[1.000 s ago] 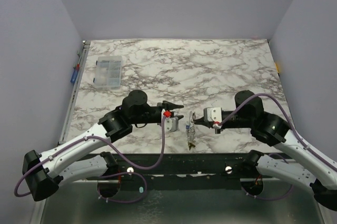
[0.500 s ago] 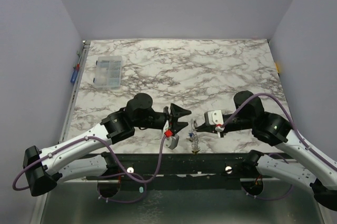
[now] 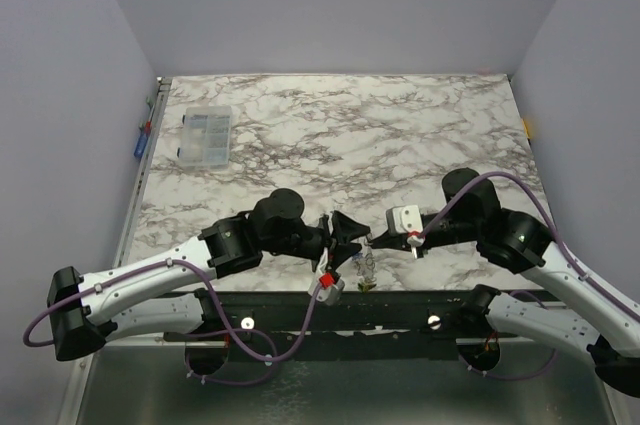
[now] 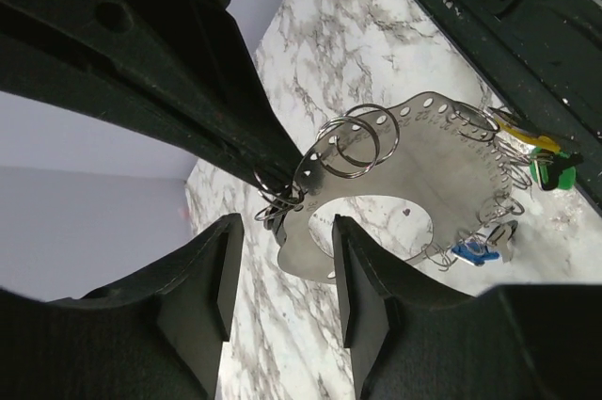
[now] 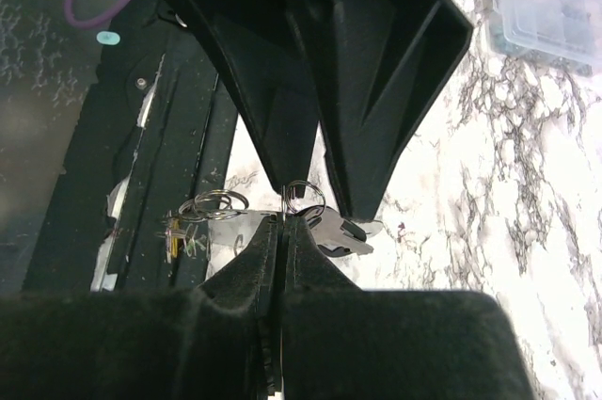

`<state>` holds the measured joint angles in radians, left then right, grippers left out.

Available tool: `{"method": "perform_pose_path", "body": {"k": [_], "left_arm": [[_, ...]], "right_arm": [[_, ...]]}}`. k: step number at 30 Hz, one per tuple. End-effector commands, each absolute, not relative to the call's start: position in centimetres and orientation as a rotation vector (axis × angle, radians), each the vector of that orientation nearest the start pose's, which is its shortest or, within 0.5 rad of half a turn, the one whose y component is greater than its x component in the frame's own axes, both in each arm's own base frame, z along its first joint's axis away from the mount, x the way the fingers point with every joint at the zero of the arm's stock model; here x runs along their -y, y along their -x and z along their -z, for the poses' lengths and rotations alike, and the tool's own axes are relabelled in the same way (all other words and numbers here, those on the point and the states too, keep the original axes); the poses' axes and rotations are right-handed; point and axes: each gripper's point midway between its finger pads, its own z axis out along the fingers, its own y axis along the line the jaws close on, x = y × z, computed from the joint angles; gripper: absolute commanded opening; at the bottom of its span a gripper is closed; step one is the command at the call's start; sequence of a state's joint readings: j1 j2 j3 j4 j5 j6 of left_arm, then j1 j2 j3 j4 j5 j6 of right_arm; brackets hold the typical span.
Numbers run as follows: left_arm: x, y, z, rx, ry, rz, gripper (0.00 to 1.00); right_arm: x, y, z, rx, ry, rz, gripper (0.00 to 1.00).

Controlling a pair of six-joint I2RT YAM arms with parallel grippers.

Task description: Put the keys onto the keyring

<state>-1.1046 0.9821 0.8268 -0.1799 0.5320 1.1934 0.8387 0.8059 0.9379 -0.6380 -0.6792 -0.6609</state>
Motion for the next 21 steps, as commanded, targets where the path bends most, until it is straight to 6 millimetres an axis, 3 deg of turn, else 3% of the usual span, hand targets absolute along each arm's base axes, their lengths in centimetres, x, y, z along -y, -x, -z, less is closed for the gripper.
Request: {"method": "perform_pose_path", "body": {"k": [1,4,15,21], "left_arm": [[34.25,-10.77,-26.32,-0.38,-1.858,0.39,0.47],[34.37,-10.65,-26.04,-0.369,-1.868,0.383,0.42],[34.44,-11.3,-25.97,-0.365,-1.876,0.313,0.09],[34.36,-11.47,-26.28,-0.373,-1.869,0.294,0.0]], "right_arm": [[-25.59,-9.98,-28.04,-1.117,1.649,-0.837,0.01],[-25.68,-10.06,-28.31,-1.11,1.637,-0.836,0.01],[-25.63,-10.24,-28.48,-1.104,1.618,-0.823,0.01],[-25.75,-10.68,-28.87,-1.103,1.583,-0.809,0.01]]}}
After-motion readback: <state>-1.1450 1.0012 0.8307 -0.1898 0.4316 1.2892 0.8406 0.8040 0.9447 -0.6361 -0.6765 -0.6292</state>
